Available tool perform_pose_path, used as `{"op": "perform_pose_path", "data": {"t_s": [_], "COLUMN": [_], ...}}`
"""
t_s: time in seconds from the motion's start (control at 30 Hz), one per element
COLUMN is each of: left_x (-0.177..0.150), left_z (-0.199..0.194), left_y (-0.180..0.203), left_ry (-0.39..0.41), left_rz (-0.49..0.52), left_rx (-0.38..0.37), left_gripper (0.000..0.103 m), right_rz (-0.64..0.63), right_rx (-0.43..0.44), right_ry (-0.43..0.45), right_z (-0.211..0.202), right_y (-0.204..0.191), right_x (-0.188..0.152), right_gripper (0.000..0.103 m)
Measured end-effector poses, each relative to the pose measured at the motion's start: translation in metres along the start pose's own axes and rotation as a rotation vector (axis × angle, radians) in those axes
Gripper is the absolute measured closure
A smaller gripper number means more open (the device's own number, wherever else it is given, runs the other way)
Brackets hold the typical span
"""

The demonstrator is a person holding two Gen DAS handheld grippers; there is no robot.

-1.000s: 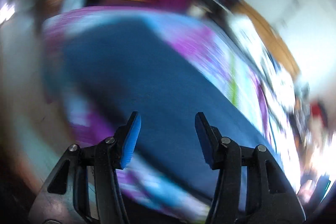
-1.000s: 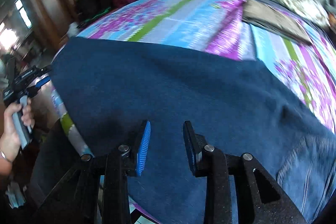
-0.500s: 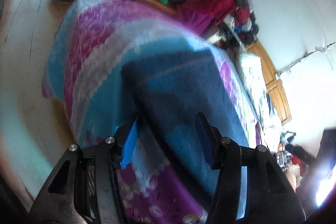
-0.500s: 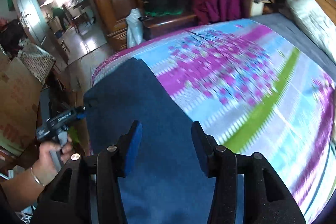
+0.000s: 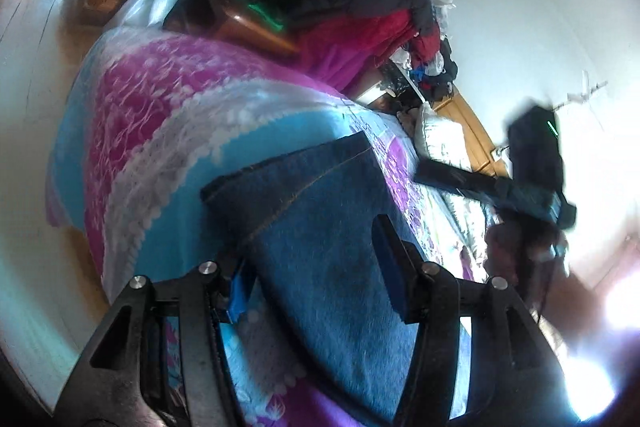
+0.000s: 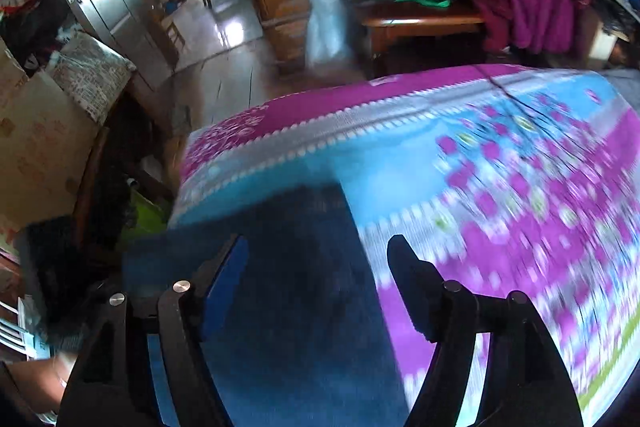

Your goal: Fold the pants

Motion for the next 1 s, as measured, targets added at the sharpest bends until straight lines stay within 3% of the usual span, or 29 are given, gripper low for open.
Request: {"op": "perform_pose_path", "data": {"t_s": [0.07, 0.1, 0.17, 0.2, 0.27, 0.33, 0.37, 0.43, 0.5, 0.73, 0.87, 1.0], "left_x": [0.004, 0.004, 0.004, 0.004, 0.005, 0.006, 0.007, 0.008, 0.011, 0.017, -0.002, -0.057], "left_z": [0.006, 0.007, 0.007, 0.007, 0.005, 0.005, 0.003, -0.001, -0.005, -0.019, -0.037, -0.046], "left_y": [0.007, 0.009, 0.008, 0.007, 0.004, 0.003, 0.003, 0.007, 0.012, 0.059, 0.127, 0.223], "left_ry": [-0.007, -0.012, -0.017, -0.021, -0.022, -0.020, -0.018, -0.004, 0.006, 0.029, 0.027, -0.045], "left_rz": [0.040, 0.051, 0.048, 0.039, 0.032, 0.032, 0.032, 0.035, 0.065, 0.202, 0.363, 0.570], "left_rx": [0.023, 0.026, 0.024, 0.023, 0.025, 0.036, 0.042, 0.042, 0.056, 0.040, -0.027, -0.166], "left_gripper": [0.049, 0.049, 0.049, 0.049, 0.049, 0.060, 0.063, 0.082, 0.091, 0.096, 0.096, 0.096], "right_rz": [0.020, 0.038, 0.034, 0.002, -0.038, -0.084, -0.092, -0.107, -0.119, -0.054, 0.044, 0.185], "right_rx": [-0.004, 0.033, 0.078, 0.090, 0.085, 0.074, 0.066, 0.046, 0.014, 0.004, 0.001, -0.055], "right_ry": [-0.045, -0.080, -0.136, -0.116, -0.101, -0.076, -0.064, -0.039, -0.005, 0.142, 0.271, 0.357], "right_z": [0.022, 0.032, 0.047, 0.045, 0.039, 0.029, 0.024, 0.014, 0.001, -0.081, -0.169, -0.259], "right_y": [0.007, 0.008, 0.006, 0.002, -0.004, -0.007, -0.008, -0.011, -0.021, -0.022, -0.004, 0.032], "right_x": [0.010, 0.010, 0.008, 0.009, 0.005, 0.002, 0.000, -0.003, -0.006, -0.030, -0.086, -0.179], "right_gripper": [0.028, 0.029, 0.046, 0.058, 0.072, 0.082, 0.084, 0.086, 0.087, 0.088, 0.090, 0.092]}}
Point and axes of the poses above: each gripper's, at about its wrist camera, not at the fingertips, and z roughly the way its jaws point, y to its right, x to its top, the point moved 8 cm from there along z, roughly the way its jaws point, and after that the axes turned 5 degrees about -y, right-handed, at the moved point
